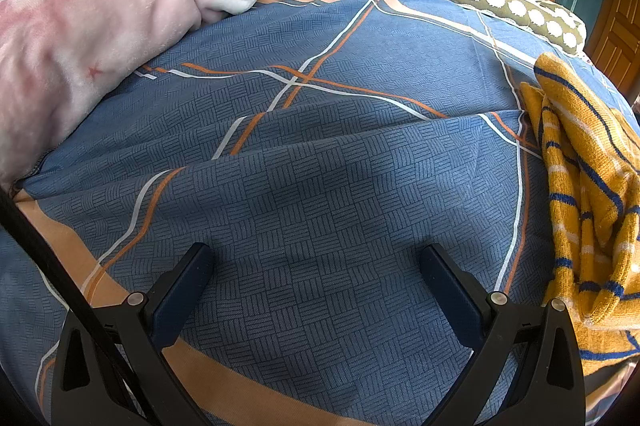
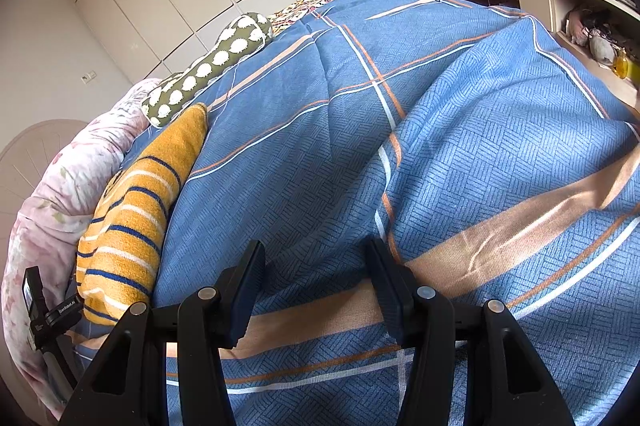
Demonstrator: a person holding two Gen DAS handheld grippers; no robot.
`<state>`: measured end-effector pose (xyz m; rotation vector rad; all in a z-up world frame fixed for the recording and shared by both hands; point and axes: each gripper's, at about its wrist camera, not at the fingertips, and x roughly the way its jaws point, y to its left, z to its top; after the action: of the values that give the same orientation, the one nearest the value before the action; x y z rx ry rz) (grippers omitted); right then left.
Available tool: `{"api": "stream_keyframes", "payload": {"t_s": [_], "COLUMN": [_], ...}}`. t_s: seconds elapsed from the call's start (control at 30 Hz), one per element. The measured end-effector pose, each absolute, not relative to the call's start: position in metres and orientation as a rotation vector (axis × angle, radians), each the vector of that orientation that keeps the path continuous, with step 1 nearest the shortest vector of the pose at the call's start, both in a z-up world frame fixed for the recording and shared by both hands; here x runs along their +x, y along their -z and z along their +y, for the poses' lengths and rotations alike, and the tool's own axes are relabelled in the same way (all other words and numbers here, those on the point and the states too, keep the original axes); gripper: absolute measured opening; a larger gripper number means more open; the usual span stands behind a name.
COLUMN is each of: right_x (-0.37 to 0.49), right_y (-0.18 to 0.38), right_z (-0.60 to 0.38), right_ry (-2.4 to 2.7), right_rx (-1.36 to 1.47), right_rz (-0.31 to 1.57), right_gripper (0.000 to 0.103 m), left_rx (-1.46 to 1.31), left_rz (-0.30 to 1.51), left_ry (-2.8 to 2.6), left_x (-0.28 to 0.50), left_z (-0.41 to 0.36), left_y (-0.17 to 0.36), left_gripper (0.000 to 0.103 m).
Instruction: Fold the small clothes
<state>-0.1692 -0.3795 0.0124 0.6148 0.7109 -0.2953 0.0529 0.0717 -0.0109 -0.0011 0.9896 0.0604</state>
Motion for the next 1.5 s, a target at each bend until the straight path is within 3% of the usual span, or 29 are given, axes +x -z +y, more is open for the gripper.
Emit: {"api": "stream_keyframes", "payload": {"t_s": [1.1, 1.3, 1.5], "right_x": [-0.179, -0.179, -0.178], "right_y": [-0.011, -0.011, -0.011], "right_z": [-0.387, -0.39, -0.389], "right_ry": [0.248, 0.239, 0.247], "right_rx": [0.697, 0.706, 0.697], "right_rz": [0.658, 0.656, 0.664], "right_gripper": [0.059, 0.059, 0.059], "left_rx": [0.002, -0.12, -0.024], "left_rz": [0.985, 0.937, 0.823], "left_ry": [-0.083, 0.002, -0.032], "left_x": [0.048, 0.01, -0.055], "left_z": [0.068, 0.086, 0.088], "left_y": [0.011, -0.014, -0.048], "left_gripper": [0.103, 0.101, 0.101]}}
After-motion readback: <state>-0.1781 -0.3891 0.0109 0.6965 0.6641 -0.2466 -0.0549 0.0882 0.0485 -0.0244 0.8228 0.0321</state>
